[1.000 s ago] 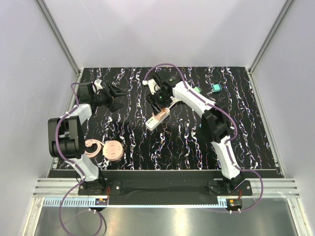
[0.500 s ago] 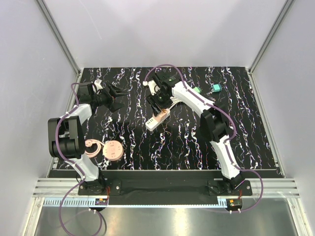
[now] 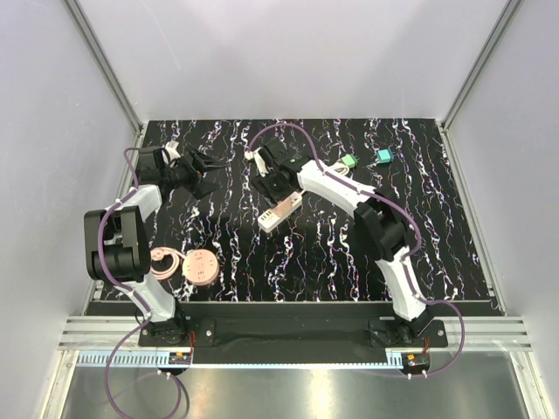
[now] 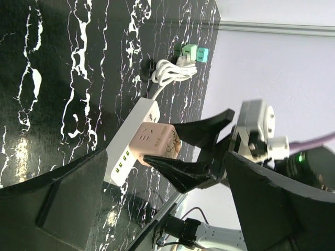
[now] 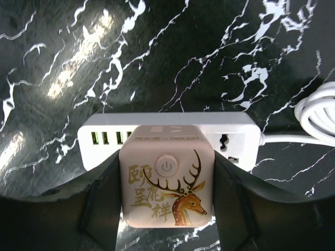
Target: Insert the plug
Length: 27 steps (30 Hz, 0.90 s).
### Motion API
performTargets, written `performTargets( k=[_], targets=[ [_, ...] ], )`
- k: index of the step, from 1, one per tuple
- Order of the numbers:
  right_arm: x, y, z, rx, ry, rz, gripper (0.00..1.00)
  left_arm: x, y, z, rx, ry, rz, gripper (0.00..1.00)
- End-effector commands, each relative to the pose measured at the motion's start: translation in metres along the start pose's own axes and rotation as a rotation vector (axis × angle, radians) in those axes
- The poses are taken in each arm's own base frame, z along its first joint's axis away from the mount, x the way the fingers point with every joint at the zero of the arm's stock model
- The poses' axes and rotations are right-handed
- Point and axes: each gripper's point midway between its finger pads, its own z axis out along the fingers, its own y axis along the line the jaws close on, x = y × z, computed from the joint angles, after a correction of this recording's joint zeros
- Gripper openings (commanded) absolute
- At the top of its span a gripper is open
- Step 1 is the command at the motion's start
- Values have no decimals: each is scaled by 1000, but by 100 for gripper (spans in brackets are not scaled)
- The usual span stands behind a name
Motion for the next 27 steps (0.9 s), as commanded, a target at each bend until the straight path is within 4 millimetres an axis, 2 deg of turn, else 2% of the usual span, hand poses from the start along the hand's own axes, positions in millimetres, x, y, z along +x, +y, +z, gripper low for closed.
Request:
performTargets(
  k=[1,3,6,7,8,13,15,16,18,19,21,23,27],
  targets=[
    [20,5,15,56,-9,56,0,-1,-17,-10,51,-16,47,99],
    [35,-5,11,111,-12,87,0,-2,-17,-10,51,-17,50,99],
    [46,5,15,77,-17,132,0,-2,-16,-9,48,-17,44,99],
    [43,5,18,69,-41,143,0,-2,-16,-9,48,-17,42,99],
    [53,6,21,68,-28,153,0,-2,-16,-9,49,-16,44,99],
    [71,12,34,58,-34,224,0,-1,-16,-9,47,-15,46,99],
    [68,14,35,56,-73,284,0,-2,-16,-9,48,-18,47,99],
    [78,10,35,80,-70,303,0,-2,-17,-10,51,-17,51,99],
    [75,6,34,106,-115,352,0,-2,-17,-10,48,-23,52,99],
    [81,5,33,111,-115,363,0,-2,-17,-10,48,-21,51,99],
    [78,10,33,97,-140,391,0,-2,-17,-10,48,-19,47,99],
    [87,16,36,104,-131,396,0,-3,-16,-10,46,-22,47,99],
    [101,17,40,159,-118,418,0,-2,-16,-10,47,-22,52,99]
  ],
)
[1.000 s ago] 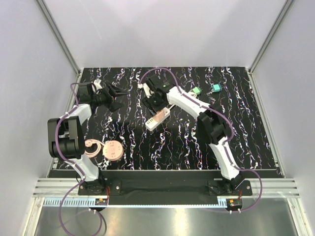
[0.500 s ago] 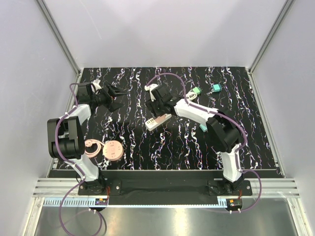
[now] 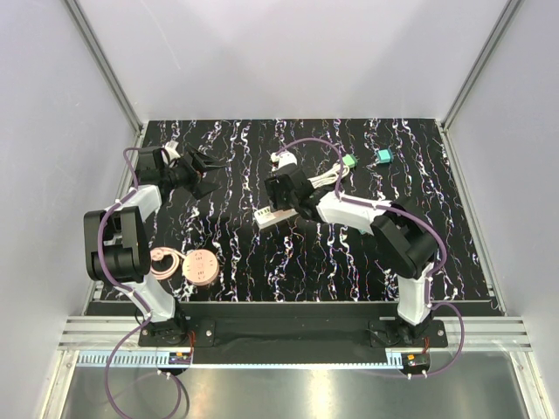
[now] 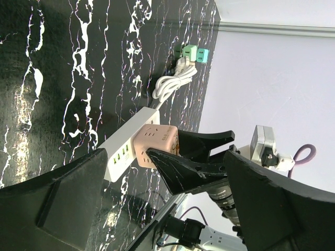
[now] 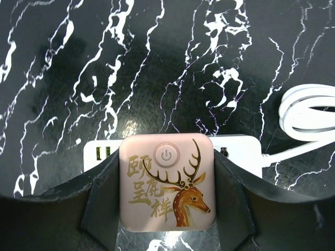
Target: Insert the plug
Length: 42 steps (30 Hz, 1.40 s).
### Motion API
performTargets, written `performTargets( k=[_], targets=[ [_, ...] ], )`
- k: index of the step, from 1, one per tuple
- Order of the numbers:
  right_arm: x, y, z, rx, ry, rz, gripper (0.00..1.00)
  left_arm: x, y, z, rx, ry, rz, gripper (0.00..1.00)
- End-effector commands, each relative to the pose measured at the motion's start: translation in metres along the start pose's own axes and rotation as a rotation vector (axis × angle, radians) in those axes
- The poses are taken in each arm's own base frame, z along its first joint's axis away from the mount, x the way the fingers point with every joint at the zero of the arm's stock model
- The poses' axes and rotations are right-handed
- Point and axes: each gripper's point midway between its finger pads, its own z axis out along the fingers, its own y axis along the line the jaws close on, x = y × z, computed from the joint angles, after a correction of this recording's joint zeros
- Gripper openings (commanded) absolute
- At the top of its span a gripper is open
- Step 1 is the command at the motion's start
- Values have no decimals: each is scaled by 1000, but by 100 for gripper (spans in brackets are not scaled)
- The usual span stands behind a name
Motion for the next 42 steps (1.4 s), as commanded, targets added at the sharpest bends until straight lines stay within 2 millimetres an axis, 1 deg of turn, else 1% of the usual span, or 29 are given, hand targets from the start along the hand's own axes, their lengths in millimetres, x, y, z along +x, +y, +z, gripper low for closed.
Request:
performTargets(
  k=[1,2,3,5,7,8,9,12,16,17,18,23,25,26,31,33,34,35,36,37,38,39,40,41,42],
  targets=[
    [106,-12,-1,102,277,45,0,-2,-16,-8,46,-18,53,99],
    [107,-9,-2,109,278,42,0,-1,-17,-8,47,-17,54,99],
    [107,-12,-2,134,277,37,0,-1,-18,-9,48,-18,56,99],
    [114,-6,-2,148,295,29,0,-2,-20,-10,51,-21,60,99],
    [122,-6,-2,186,302,10,0,-1,-20,-10,49,-22,65,99],
    [127,-1,-3,191,308,1,0,-2,-19,-11,36,-24,72,99],
    [131,-6,-4,222,304,-5,0,-2,-18,-11,30,-24,72,99],
    [145,-10,-6,282,297,-15,0,-3,-19,-12,29,-29,74,99],
    [156,-14,-12,339,259,-5,0,-3,-19,-11,30,-28,65,99],
    [157,-12,-11,334,243,4,0,-3,-20,-10,36,-26,61,99],
    [167,-11,-12,340,248,10,0,-3,-20,-10,38,-26,60,99],
    [187,-12,-3,369,235,27,0,-3,-22,-12,41,-35,72,99],
    [190,-14,-2,389,229,3,0,-2,-22,-12,40,-31,70,99],
    [185,-16,-1,407,209,-4,0,-2,-22,-12,40,-33,71,99],
    [189,-21,2,450,198,-33,0,-3,-24,-14,42,-40,78,99],
    [183,-20,2,451,189,-37,1,-3,-24,-14,42,-40,80,99],
    [179,-22,-2,464,192,-43,9,-3,-23,-14,42,-36,77,99],
    [163,-17,-6,455,162,-33,18,-3,-23,-14,42,-34,78,99],
    [154,-14,-9,445,152,-46,27,-3,-23,-13,41,-35,75,99],
    [144,-10,-13,427,143,-52,44,-3,-24,-14,44,-32,75,99],
    [121,-3,-18,404,103,-37,49,-3,-24,-14,44,-34,75,99],
    [109,1,-23,393,86,-40,55,-3,-24,-13,46,-33,76,99],
    [100,3,-27,386,76,-43,67,-3,-26,-14,50,-32,78,99],
    [79,10,-33,365,38,-30,70,-3,-27,-14,51,-33,80,99],
    [71,13,-36,358,26,-35,73,-3,-27,-15,53,-32,83,99]
  ],
)
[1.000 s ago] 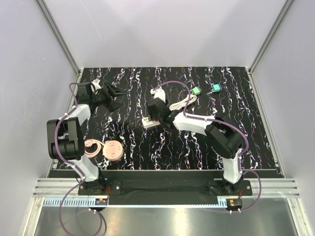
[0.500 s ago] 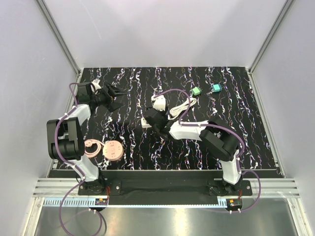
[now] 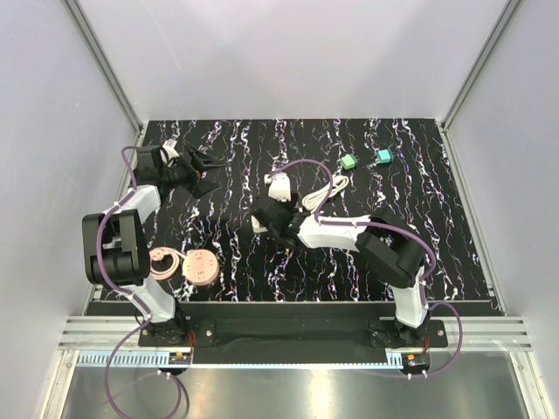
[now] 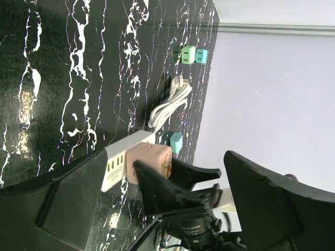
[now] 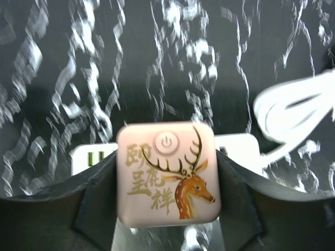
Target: Insert the plug
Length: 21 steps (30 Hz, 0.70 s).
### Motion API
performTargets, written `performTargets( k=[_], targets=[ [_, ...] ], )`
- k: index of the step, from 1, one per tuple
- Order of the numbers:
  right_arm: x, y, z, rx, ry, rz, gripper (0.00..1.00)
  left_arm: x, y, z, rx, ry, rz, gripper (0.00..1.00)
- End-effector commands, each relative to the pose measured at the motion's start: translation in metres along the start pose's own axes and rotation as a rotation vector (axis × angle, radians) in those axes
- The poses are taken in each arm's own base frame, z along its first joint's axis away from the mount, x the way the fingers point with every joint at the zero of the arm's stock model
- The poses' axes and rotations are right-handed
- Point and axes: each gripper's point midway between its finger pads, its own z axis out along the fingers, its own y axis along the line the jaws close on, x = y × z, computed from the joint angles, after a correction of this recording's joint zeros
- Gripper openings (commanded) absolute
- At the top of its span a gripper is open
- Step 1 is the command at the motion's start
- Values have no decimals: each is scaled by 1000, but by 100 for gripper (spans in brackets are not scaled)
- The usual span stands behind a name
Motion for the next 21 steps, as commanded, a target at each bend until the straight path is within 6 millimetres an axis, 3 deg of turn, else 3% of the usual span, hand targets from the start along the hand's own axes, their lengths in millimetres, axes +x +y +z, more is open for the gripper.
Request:
performTargets(
  k=[1,2,9,15,19,21],
  targets=[
    [37,-19,-26,15,185,-186,77,-3,-21,-10,52,-23,64,99],
    [21,-15,-29,11,158,-170,83,-3,-21,-10,51,-22,63,99],
    [-28,-19,-40,22,104,-185,99,-3,-23,-11,61,-20,65,99],
    [-67,-15,-59,-59,75,-195,100,-4,-24,-11,62,-22,67,99],
    [-82,-3,-70,-156,81,-187,94,-5,-25,-13,65,-27,67,99],
    [-83,-3,-68,-181,100,-176,76,-7,-24,-13,62,-32,65,99]
  ],
)
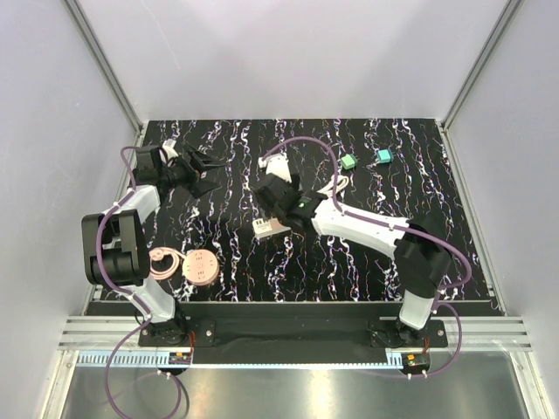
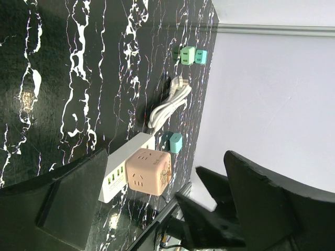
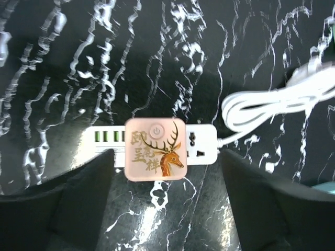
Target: Insert the plug
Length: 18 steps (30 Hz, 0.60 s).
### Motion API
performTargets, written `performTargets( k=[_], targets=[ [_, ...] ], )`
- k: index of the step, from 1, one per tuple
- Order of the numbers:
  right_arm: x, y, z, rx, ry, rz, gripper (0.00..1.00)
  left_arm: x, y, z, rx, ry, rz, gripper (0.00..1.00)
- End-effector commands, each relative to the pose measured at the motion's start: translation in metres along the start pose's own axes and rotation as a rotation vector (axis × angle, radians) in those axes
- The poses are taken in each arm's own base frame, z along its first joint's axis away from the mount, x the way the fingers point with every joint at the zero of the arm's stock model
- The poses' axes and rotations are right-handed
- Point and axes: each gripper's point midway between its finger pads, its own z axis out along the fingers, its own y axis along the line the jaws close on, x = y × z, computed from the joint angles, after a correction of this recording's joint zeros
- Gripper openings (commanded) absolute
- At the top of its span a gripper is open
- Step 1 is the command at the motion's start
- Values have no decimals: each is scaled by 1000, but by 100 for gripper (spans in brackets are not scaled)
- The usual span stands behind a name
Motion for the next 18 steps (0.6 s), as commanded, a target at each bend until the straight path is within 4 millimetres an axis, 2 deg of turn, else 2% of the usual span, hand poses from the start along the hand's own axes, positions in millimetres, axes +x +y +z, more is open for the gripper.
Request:
performTargets(
  k=[1,2,5,6,9,11,13,18],
  targets=[
    [-26,5,-13,-107,-12,28,52,-6,-25,-12,63,-28,69,99],
    [-24,6,-11,-112,-3,30,42,-5,-23,-12,61,-26,65,99],
    [-12,9,-4,-138,38,48,26,-6,-22,-12,59,-27,62,99],
    [-8,11,-3,-145,49,56,24,-6,-21,-11,57,-27,58,99],
    [26,22,5,-183,141,89,19,-7,-20,-12,56,-30,57,99],
    [56,23,13,-176,208,102,17,-7,-20,-11,57,-28,59,99],
    [74,18,18,-152,236,93,14,-7,-20,-11,56,-29,58,99],
    [82,13,18,-130,246,98,12,-7,-19,-11,52,-33,61,99]
  ],
)
